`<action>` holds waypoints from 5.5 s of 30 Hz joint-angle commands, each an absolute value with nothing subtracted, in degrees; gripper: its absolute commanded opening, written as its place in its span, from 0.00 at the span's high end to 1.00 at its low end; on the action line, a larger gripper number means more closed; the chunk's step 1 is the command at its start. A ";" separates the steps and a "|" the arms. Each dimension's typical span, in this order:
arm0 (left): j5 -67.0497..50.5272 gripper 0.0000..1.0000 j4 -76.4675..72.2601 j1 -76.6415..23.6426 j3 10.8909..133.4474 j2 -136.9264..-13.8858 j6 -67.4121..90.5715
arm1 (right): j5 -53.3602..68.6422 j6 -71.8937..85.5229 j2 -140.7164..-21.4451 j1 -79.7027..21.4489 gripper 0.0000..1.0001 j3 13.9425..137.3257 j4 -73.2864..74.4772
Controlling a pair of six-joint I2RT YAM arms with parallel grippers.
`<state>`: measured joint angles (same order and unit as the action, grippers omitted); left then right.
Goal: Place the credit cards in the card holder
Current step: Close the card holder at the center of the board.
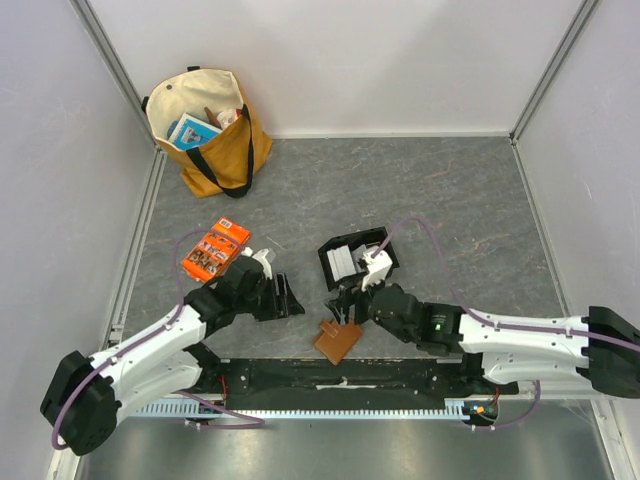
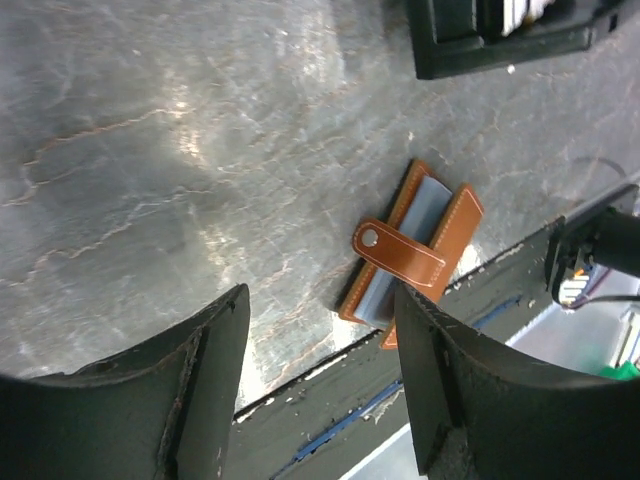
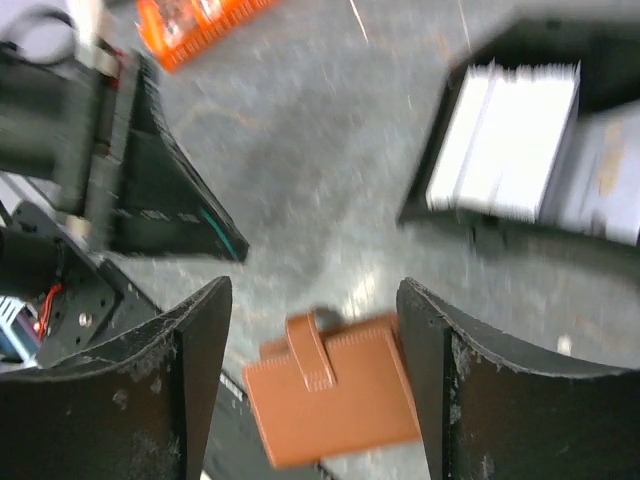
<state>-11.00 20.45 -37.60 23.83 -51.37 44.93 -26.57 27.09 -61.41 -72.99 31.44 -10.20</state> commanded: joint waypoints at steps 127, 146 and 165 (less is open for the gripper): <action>-7.12 0.74 5.27 -54.75 32.96 -79.28 51.33 | 12.05 28.48 -73.74 -52.73 1.00 34.54 9.14; -9.40 0.66 4.05 -55.55 34.54 -76.91 47.55 | 9.31 32.08 -69.78 -52.73 1.00 31.20 11.52; -10.64 0.81 4.22 -57.39 33.66 -79.10 47.29 | 13.62 32.70 -73.39 -52.82 1.00 31.90 7.21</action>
<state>-9.80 5.45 -56.75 32.95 -78.26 48.97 12.05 32.49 -72.51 -52.97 31.48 9.82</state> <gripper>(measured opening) 0.200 0.005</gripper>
